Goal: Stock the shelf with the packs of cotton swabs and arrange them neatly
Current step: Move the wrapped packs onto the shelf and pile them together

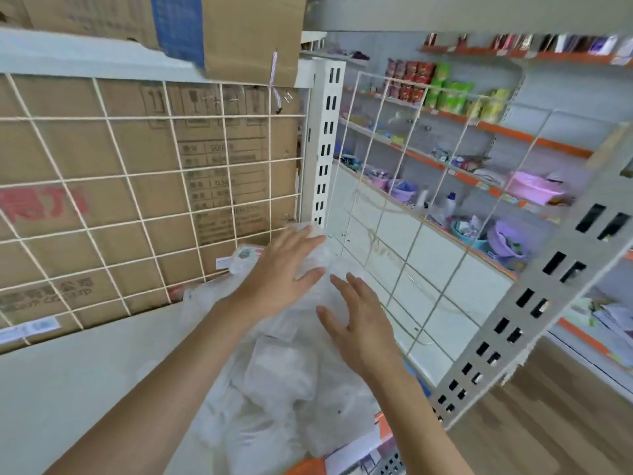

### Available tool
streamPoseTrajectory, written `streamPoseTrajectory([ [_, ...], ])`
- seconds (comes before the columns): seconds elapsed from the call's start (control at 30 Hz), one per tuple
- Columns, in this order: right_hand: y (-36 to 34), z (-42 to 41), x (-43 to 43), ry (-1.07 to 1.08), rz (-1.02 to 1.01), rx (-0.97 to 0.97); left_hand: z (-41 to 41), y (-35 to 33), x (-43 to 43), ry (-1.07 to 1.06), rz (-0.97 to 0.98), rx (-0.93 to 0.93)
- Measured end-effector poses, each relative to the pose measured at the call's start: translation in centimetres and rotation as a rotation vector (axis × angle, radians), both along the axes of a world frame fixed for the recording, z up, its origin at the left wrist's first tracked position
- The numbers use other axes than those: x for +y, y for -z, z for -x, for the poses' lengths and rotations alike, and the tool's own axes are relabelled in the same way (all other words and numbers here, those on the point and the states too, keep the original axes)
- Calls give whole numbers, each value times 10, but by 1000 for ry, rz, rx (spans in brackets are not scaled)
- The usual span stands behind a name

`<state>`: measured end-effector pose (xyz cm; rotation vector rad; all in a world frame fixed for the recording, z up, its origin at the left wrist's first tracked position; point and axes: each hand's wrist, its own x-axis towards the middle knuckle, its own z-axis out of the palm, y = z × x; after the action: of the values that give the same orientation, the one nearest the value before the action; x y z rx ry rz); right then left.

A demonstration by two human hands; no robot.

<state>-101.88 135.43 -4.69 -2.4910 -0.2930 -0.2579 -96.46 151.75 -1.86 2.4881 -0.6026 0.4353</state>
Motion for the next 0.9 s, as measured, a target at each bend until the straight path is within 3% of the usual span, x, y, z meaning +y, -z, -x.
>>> streamPoseTrajectory([
  [0.4,-10,24,-12,26,-66,-116,68,5,73,-122,146,-61],
  [0.6,-14,62,-11,19,-17,-151,134,11,119,-262,55,-110],
  [0.9,-13,148,29,-66,-64,-179,268,31,186,-521,-12,-19],
])
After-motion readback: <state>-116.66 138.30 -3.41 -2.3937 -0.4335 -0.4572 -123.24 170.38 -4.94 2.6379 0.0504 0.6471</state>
